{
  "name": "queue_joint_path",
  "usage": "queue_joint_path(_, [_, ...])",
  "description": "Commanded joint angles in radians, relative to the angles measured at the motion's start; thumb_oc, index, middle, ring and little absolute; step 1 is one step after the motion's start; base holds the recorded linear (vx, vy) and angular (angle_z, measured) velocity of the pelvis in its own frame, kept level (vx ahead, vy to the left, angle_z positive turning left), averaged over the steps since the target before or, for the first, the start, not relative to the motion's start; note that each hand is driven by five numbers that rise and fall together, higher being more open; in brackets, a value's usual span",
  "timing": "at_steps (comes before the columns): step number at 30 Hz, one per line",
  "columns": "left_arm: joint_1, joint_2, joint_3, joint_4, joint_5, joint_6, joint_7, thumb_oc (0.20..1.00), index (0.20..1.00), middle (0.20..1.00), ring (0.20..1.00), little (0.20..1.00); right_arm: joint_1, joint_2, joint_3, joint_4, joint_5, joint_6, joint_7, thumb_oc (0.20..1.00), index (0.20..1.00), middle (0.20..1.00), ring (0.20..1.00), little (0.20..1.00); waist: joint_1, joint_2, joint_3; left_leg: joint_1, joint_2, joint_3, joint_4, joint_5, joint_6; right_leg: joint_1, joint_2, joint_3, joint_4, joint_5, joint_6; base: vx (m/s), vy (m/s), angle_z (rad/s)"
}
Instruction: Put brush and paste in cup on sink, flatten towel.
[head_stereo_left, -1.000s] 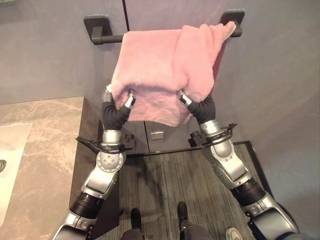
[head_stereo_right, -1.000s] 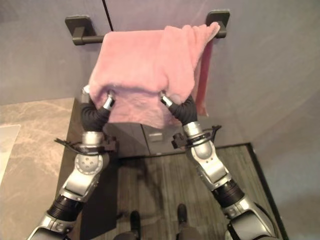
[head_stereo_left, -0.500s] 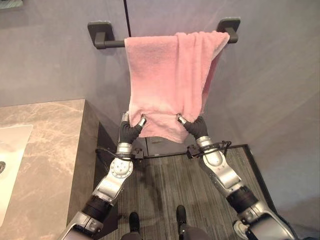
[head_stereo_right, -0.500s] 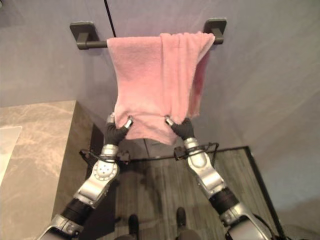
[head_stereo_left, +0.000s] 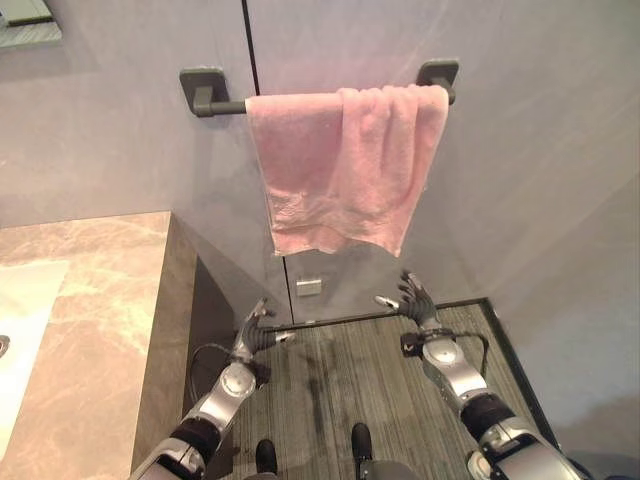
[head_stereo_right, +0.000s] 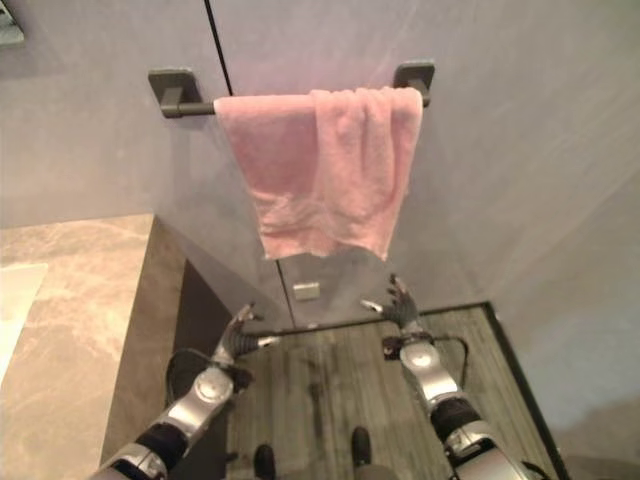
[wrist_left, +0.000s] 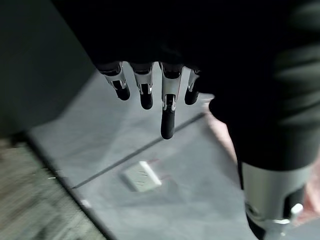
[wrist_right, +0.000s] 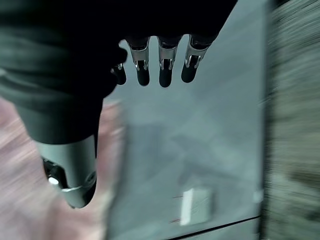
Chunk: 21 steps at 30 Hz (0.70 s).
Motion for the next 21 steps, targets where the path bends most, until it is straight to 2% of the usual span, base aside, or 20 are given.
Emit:
queue_joint_path(1, [-0.041,0.002,0.013,0.142,0.025,-0.031,0.011,1.0,1.0,1.0,1.0,1.0,0.012,0.018,-0.052,0.098,0.043,-0.048,-0.003,1.0,1.0,1.0,1.0,1.0,0.017,-0.021,-0.048,0.025,0.047,0.011,0.007,-0.011,-0.055,0.019,-0.097,0.034,0.001,-0.021,0.093,0.0,0.0,0.0])
queue_joint_path(2, [-0.027,-0.014,0.025,0.268,0.042,-0.005,-0.016,1.0,1.0,1.0,1.0,1.0,0.038,0.032,-0.066,0.213,0.039,-0.033,0.021,1.0,1.0,1.0,1.0,1.0,0.013,-0.017,-0.052,0.032,0.049,0.014,0.007,-0.013,-0.055,0.025,-0.096,0.035,0.001,-0.025,0.091,0.0,0.0,0.0])
queue_joint_path(5, [0.0,-0.028,0.051,0.342,0.028,0.006,-0.052,1.0,1.0,1.0,1.0,1.0,0.074,0.043,-0.075,0.271,0.054,-0.019,0.056,1.0,1.0,1.0,1.0,1.0,0.008,-0.011,-0.054,0.043,0.049,0.017,0.007,-0.018,-0.054,0.034,-0.096,0.037,0.001,-0.029,0.087,0.01,0.008,-0.03])
queue_joint_path(8, [0.044,-0.041,0.098,0.382,-0.021,0.009,-0.092,1.0,1.0,1.0,1.0,1.0,0.13,0.058,-0.096,0.29,0.116,-0.014,0.111,1.0,1.0,1.0,1.0,1.0,0.004,-0.008,-0.056,0.052,0.049,0.021,0.007,-0.021,-0.054,0.042,-0.096,0.039,0.001,-0.032,0.084,0.02,0.006,-0.03])
queue_joint_path(14, [0.076,-0.05,0.144,0.44,-0.049,0.017,-0.117,1.0,1.0,1.0,1.0,1.0,0.152,0.069,-0.129,0.34,0.149,-0.008,0.127,1.0,1.0,1.0,1.0,1.0,0.0,-0.003,-0.056,0.064,0.05,0.027,0.007,-0.024,-0.052,0.05,-0.097,0.038,0.001,-0.035,0.084,0.0,0.0,0.0])
queue_joint_path(21, [0.084,-0.047,0.146,0.444,-0.04,0.015,-0.112,1.0,1.0,1.0,1.0,1.0,0.166,0.069,-0.145,0.35,0.159,-0.009,0.122,1.0,1.0,1.0,1.0,1.0,-0.003,-0.004,-0.055,0.061,0.049,0.027,0.007,-0.024,-0.051,0.05,-0.101,0.037,0.001,-0.035,0.083,0.0,0.0,0.0])
